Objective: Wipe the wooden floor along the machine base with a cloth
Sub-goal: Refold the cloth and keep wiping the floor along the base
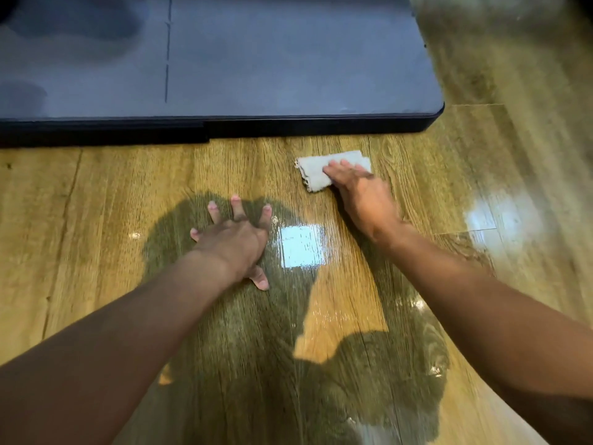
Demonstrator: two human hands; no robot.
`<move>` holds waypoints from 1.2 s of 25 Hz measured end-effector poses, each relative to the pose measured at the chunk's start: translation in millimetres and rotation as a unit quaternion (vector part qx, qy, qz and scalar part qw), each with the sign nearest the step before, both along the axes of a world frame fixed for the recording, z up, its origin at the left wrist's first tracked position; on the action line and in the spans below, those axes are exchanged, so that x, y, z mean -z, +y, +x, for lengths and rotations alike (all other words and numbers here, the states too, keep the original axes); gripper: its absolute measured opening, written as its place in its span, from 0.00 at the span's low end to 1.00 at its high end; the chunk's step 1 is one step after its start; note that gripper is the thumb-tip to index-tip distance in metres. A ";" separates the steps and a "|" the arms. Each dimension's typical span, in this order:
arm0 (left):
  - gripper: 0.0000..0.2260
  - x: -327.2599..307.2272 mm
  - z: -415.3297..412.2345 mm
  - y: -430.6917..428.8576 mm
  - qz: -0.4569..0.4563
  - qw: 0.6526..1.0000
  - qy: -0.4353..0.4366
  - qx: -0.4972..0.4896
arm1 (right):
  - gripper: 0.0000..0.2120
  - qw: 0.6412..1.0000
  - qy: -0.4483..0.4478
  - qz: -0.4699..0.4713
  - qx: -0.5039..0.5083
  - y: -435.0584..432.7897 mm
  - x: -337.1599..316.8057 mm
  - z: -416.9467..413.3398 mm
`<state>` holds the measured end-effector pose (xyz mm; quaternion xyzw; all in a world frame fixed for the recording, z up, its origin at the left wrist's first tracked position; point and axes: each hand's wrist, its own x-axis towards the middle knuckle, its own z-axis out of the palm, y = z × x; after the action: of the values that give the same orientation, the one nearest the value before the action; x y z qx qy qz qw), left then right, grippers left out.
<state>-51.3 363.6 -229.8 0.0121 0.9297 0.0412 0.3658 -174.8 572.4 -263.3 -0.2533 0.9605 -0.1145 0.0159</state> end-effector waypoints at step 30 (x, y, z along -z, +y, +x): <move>0.55 -11.8 4.2 -2.5 -0.032 0.999 0.008 0.002 | 0.25 0.995 -0.084 0.017 0.043 88.9 -23.2 173.5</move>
<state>-47.2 361.1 -218.0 0.0028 0.9336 0.0102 0.3582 -1.2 661.3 -240.1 -0.2012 0.9675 -0.1192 0.0961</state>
